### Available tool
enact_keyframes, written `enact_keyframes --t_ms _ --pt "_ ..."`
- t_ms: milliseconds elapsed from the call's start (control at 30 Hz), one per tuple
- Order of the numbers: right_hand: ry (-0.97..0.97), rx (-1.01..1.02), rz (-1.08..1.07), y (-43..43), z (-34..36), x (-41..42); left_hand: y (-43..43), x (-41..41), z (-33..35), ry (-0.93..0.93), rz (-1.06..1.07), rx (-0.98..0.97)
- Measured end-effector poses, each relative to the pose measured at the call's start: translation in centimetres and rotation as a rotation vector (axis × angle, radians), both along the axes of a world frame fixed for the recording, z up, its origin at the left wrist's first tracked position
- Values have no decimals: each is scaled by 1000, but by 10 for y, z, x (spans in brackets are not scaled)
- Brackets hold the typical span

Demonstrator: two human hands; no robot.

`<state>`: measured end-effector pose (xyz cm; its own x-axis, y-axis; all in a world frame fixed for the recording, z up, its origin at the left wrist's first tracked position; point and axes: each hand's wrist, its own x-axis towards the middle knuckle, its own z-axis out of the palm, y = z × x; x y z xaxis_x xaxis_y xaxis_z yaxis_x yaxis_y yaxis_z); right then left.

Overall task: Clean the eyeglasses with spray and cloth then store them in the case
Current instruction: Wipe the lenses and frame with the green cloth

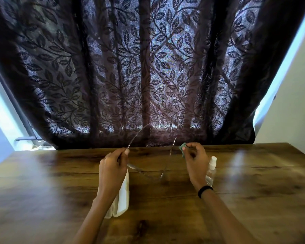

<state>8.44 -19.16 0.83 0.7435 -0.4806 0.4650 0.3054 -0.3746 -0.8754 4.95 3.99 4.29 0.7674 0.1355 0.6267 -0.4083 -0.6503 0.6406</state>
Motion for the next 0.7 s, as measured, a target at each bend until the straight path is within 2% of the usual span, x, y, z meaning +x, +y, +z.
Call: enact_keyframes --t_ms 167,267,367,467,500,700 --pt "182 -235 89 -2 -12 4 0 1 -6 -24 -21 -38" --pt "247 -263 117 -4 -18 2 -1 1 -9 -26 -21 -53" --pt "212 -45 139 -1 -12 -3 -3 -1 -11 -33 -30 -80" --pt "213 305 336 3 -3 -19 -5 0 -14 -25 -30 -101" --pt "232 365 404 5 -1 -24 -5 0 -16 -19 -26 -109" --pt "231 418 462 15 -7 -39 -14 2 -18 -45 12 -146"
